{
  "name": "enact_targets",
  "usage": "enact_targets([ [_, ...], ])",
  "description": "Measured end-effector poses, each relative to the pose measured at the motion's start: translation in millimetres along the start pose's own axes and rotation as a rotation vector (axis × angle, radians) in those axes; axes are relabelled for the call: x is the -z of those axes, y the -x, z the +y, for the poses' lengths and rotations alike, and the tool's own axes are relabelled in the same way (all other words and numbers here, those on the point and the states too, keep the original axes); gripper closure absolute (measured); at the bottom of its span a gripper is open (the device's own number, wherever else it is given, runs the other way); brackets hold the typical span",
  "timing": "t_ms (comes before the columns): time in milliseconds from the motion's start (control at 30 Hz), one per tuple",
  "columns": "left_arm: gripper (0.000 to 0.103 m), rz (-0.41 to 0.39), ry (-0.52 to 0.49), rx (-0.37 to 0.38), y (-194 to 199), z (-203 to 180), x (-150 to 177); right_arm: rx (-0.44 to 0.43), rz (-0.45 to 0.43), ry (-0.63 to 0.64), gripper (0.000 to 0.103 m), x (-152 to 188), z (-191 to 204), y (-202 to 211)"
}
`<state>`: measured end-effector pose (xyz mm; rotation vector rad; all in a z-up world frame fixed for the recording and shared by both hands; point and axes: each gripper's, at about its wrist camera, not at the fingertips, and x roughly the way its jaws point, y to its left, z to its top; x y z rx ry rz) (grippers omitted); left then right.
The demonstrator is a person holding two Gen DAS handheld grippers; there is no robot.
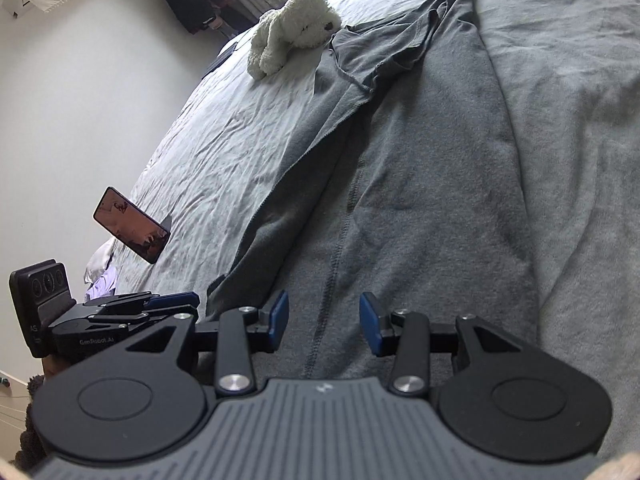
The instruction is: Fold clothes
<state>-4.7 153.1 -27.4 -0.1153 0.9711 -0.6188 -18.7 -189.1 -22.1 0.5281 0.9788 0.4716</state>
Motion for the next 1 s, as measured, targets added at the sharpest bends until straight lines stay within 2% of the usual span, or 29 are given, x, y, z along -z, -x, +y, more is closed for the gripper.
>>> enact_targets([
  [133,0.063,0.040,-0.006,-0.020,-9.7,7.5,9.0,-0.004,0.019,-0.003,0.059,5.2,-1.7,-0.2],
  [233,0.068,0.043,-0.021,-0.009,-10.0,8.3,10.0,-0.031,0.032,0.013,0.059,9.5,4.1,-3.1],
  [267,0.084,0.052,-0.022,-0.004,-9.9,8.4,10.2,-0.041,0.036,0.019,0.059,10.9,6.0,-4.0],
  [300,0.094,0.069,-0.022,0.002,-9.9,8.3,10.4,-0.050,0.041,0.024,0.059,12.3,8.0,-5.0],
  [333,0.097,0.077,-0.016,0.013,-9.0,8.5,10.6,-0.059,0.045,0.029,0.059,13.7,9.9,-6.0],
  [400,0.098,0.055,-0.012,0.056,-1.3,4.9,10.5,-0.077,0.054,0.040,0.062,16.5,13.8,-7.9],
  [467,0.098,0.026,-0.014,0.103,7.7,0.1,10.2,-0.103,0.069,0.061,0.078,19.0,21.5,-14.1],
  [667,0.098,-0.062,-0.013,0.245,33.6,-13.6,8.6,-0.121,0.151,0.089,0.082,29.3,34.9,-40.1],
  [800,0.099,-0.114,0.024,0.348,41.0,-16.9,3.7,-0.186,0.218,0.085,0.084,45.9,43.3,-58.0],
  [900,0.099,-0.124,0.026,0.404,39.3,-24.1,0.6,-0.221,0.228,0.116,0.083,55.3,49.3,-61.8],
  [1000,0.099,-0.107,0.008,0.423,31.8,-34.1,-1.3,-0.282,0.271,0.086,0.083,57.7,46.3,-61.2],
])
